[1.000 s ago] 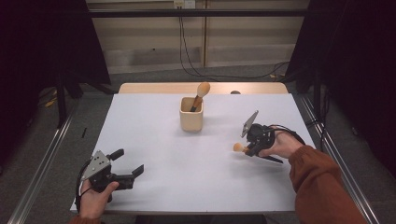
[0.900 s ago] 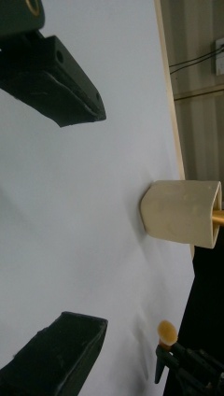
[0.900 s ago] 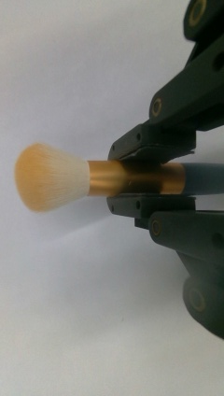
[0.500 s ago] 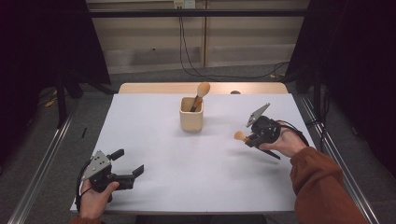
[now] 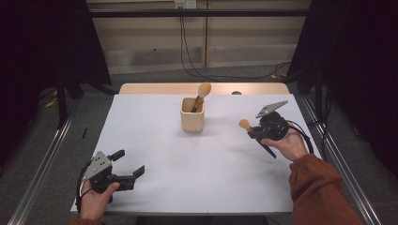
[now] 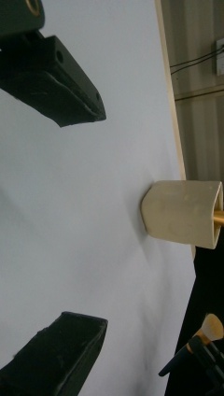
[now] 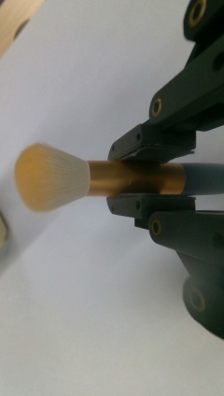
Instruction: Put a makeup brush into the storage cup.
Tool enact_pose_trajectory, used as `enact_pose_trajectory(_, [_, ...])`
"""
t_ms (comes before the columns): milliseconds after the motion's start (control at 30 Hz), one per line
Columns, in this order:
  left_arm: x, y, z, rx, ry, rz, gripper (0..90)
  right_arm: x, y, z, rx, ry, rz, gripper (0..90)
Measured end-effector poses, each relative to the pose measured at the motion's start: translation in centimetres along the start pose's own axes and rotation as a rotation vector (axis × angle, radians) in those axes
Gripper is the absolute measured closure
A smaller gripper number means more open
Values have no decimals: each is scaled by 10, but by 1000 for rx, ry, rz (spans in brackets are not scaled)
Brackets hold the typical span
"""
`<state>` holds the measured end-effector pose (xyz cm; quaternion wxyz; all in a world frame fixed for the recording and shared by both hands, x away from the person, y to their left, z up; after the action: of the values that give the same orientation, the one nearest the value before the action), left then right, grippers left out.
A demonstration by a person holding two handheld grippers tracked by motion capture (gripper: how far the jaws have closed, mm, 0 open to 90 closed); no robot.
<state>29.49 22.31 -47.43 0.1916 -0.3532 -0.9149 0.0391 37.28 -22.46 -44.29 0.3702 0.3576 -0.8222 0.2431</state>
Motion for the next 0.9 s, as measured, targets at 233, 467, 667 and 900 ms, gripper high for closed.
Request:
enact_pose_trajectory(233, [1, 0, -1, 4, -6, 1, 26, 7, -3, -1, -72, -116, 16, 749])
enact_pose_trajectory(467, [1, 0, -1, 4, -8, 0, 26, 8, 0, -1, -128, -219, 20, 749])
enact_pose_trajectory(667, [2, 0, -2, 10, -15, 1, 26, 10, 6, -3, -163, -293, 19, 749])
enact_pose_trajectory(900, [2, -1, -2, 7, -16, 2, 26, 12, 9, 0, -207, -374, 19, 749])
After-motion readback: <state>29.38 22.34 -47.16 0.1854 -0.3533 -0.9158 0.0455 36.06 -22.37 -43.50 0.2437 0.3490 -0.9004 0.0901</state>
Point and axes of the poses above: each handheld gripper's, and its own axes: x roughly backward along the jaws, z roughly out of its underside, y roughly to its left, the point moved 6 cm from there along -x, roughly forward along the jaws, and after that the axes turned 8 degrees about x, right-handed, at the moved point
